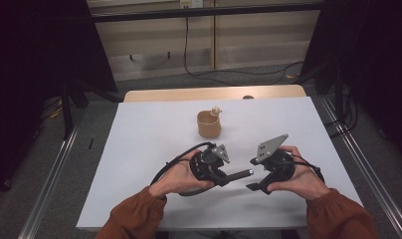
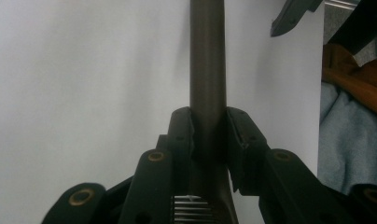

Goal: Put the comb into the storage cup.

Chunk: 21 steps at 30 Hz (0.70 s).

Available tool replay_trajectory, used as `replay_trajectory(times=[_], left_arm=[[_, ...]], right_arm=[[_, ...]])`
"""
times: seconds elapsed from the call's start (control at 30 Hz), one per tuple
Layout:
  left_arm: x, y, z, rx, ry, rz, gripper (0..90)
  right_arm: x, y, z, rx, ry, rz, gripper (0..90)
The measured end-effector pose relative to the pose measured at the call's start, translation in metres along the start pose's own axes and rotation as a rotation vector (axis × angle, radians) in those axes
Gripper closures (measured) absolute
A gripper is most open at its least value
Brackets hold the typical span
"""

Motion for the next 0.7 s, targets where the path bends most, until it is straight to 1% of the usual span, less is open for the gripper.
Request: replay_trajectory(times=[0.07, 0.1, 0.17, 0.23, 0.27, 0.3, 0.33, 0.37, 0.4, 0.43, 0.47, 0.5, 0.53, 0.6, 0.67, 0.7], left_arm=[[0.002, -0.001, -0.001, 0.009, -0.013, 0.02, 72.8], [0.002, -0.002, -0.002, 0.008, -0.007, 0.02, 72.7], [0.004, -0.003, -0.003, 0.012, -0.02, 0.041, 72.7], [0.005, -0.005, -0.005, 0.014, -0.024, 0.046, 72.7], [0.005, -0.005, -0.005, 0.01, -0.027, 0.045, 72.7], [0.005, -0.006, -0.005, 0.016, -0.032, 0.049, 72.7], [0.006, -0.007, -0.006, 0.021, -0.034, 0.057, 72.7], [0.006, -0.008, -0.006, 0.019, -0.034, 0.055, 72.8], [0.007, -0.008, -0.007, 0.031, -0.04, 0.066, 72.7], [0.007, -0.009, -0.008, 0.036, -0.045, 0.066, 72.7], [0.007, -0.01, -0.008, 0.031, -0.052, 0.069, 72.7], [0.008, -0.011, -0.008, 0.033, -0.051, 0.073, 72.7], [0.008, -0.011, -0.008, 0.037, -0.058, 0.084, 72.7], [0.009, -0.011, -0.008, 0.04, -0.067, 0.086, 72.7], [0.008, -0.012, -0.009, 0.045, -0.062, 0.077, 72.8], [0.009, -0.012, -0.01, 0.047, -0.063, 0.08, 72.8]], right_arm=[[0.0, -0.003, 0.001, -0.006, 0.02, 0.018, 20.0], [-0.001, -0.004, 0.003, -0.015, 0.029, 0.022, 21.6], [-0.002, -0.005, 0.005, -0.033, 0.047, 0.032, 23.9], [-0.002, -0.006, 0.007, -0.054, 0.061, 0.039, 28.7], [-0.002, -0.007, 0.007, -0.058, 0.067, 0.04, 28.7], [-0.002, -0.007, 0.007, -0.063, 0.071, 0.042, 29.5], [-0.002, -0.008, 0.007, -0.066, 0.076, 0.041, 31.0], [-0.002, -0.009, 0.008, -0.074, 0.085, 0.044, 32.6], [-0.003, -0.01, 0.009, -0.084, 0.098, 0.047, 34.3], [-0.003, -0.011, 0.01, -0.091, 0.107, 0.052, 36.9], [-0.003, -0.012, 0.011, -0.097, 0.114, 0.06, 39.4], [-0.003, -0.013, 0.012, -0.102, 0.123, 0.064, 41.5], [-0.004, -0.015, 0.013, -0.106, 0.135, 0.07, 43.4], [-0.005, -0.017, 0.015, -0.116, 0.155, 0.08, 46.3], [-0.006, -0.019, 0.017, -0.12, 0.168, 0.098, 48.4], [-0.006, -0.02, 0.017, -0.119, 0.171, 0.102, 51.4]])
Point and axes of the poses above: each handheld gripper's, and its own axes: y roughly backward along the jaws, x roughly out of its underside, z roughly to its left, the point moved 9 cm from there along -y, roughly forward along the jaws, and after that the axes turned 8 degrees about y, right-handed, at the moved point
